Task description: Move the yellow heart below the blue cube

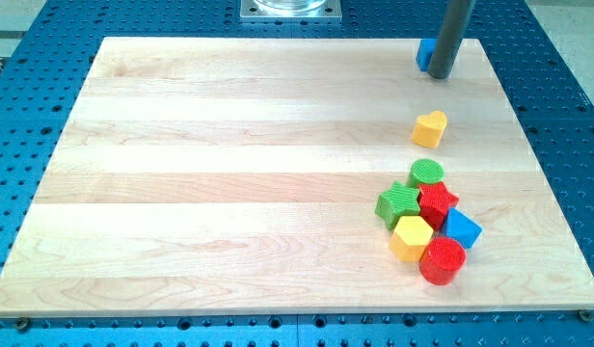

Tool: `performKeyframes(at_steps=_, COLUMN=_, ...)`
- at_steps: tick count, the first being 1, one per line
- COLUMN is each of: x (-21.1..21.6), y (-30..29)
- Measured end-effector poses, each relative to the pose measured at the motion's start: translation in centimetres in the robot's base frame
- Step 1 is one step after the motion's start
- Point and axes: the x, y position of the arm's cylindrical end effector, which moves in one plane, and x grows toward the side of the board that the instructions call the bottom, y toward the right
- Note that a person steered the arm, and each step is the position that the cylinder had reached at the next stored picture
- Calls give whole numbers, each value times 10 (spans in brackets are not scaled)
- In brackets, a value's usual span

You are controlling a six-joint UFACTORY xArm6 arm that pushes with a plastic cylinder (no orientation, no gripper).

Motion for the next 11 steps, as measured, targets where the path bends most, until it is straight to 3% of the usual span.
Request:
performKeyframes(at_steps=1, x=98, y=9)
performKeyframes(at_steps=2, x=159, y=-7)
performKeyframes(at_steps=3, x=112, y=-63)
performKeyframes(at_steps=5, x=101, y=-135)
performKeyframes(at_steps=6, x=69, y=-109)
performKeyframes(at_steps=7, x=72, y=-73)
performKeyframes(at_steps=8, x=96, y=-75)
performKeyframes(at_steps=10, x=40, y=-12)
performKeyframes(at_steps=11, x=59, y=-7)
